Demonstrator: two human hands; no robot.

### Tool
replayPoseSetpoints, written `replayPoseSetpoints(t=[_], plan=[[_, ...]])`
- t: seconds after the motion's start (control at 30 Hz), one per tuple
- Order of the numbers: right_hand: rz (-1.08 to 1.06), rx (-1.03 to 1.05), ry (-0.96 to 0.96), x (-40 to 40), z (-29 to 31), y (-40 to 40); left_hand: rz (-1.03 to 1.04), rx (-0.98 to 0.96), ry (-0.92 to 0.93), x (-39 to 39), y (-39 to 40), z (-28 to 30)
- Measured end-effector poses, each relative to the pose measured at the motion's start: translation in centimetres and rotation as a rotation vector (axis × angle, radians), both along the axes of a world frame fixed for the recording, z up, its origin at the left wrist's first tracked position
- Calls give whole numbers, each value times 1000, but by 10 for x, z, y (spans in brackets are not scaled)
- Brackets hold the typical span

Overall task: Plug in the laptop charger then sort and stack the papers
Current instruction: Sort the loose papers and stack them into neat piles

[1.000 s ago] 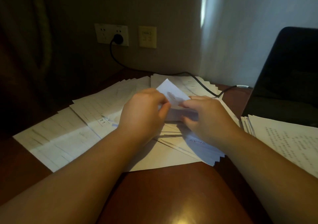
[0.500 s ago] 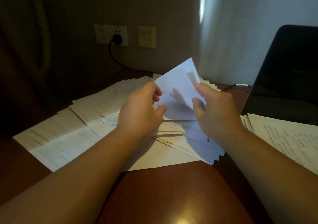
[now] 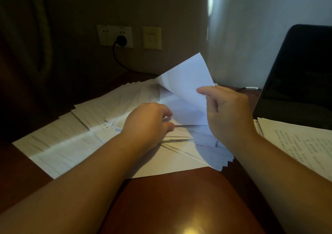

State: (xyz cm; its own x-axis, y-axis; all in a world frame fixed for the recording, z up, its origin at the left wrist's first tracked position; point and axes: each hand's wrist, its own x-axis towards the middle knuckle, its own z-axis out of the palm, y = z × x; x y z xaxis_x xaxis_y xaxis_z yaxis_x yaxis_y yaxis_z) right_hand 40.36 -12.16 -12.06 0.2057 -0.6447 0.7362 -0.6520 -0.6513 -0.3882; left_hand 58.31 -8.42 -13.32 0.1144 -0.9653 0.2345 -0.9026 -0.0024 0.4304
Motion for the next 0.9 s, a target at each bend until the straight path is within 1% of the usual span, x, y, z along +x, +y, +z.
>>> replayPoseSetpoints(t=[0.1,0.23,0.33,0.43,0.5,0.57,0.6,0.7,0.8,0.9], plan=[[-15,4,-7,1,0,0,-10,13,-10,0,1,2],[-38,62,3,1,-1,-2,-29,26,-27,0,2,1],[-24,91,24,1,-1,-1,-49,10,-26,0,1,2],[10,162,74,1,0,0,-65,14,-57,0,-2,3],[49,207,152,1,-1,0,-60,-54,-62,2,-1,4],[106,244,220,2,-1,1,-58,-217,-37,4,0,4],[132,258,249,3,-1,1,-46,-264,-11,3,1,6],[144,264,357,3,-1,0,4,-307,55,0,2,9],[104,237,435,2,0,-2,-9,-417,149,-2,5,10],[47,219,400,1,2,0,20,-415,218,-2,3,8]])
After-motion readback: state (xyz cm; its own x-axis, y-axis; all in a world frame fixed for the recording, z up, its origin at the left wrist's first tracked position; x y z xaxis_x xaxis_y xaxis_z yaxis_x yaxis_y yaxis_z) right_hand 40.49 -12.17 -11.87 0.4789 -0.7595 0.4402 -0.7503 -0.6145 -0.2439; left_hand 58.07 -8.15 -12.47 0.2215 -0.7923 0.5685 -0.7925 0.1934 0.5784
